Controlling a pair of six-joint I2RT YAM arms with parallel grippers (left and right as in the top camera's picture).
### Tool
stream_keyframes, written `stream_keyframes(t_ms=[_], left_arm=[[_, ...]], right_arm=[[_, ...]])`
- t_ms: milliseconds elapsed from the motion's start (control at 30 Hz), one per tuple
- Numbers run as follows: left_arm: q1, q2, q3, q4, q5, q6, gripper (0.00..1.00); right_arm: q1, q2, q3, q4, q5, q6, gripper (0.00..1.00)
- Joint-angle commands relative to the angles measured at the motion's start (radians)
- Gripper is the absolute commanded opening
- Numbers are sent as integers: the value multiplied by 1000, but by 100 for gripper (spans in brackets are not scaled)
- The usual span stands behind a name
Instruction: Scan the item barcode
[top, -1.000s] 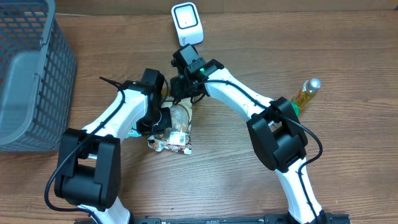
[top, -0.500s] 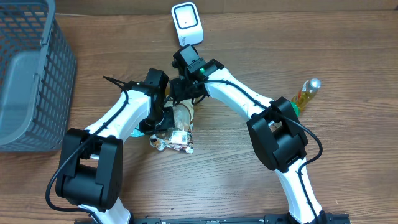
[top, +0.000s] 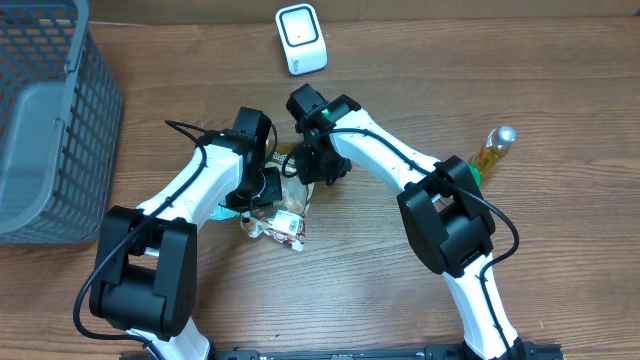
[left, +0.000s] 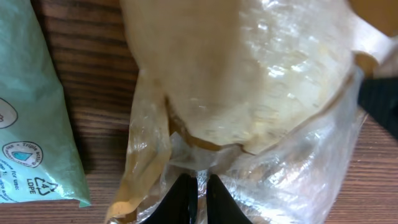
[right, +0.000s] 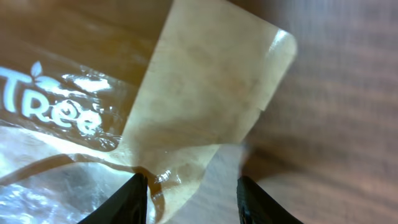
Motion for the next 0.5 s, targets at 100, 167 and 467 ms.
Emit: stream_keyframes(t_ms=[100, 167, 467], left_arm=[[-9, 11, -12, 7, -10, -7, 16], [-9, 11, -12, 7, -10, -7, 18], [-9, 11, -12, 7, -10, -7, 19]], right_arm=[[5, 0, -7, -94, 10, -1, 47], [5, 0, -19, -87, 10, 1, 50], [-5, -2, -60, 24, 28, 44, 42]])
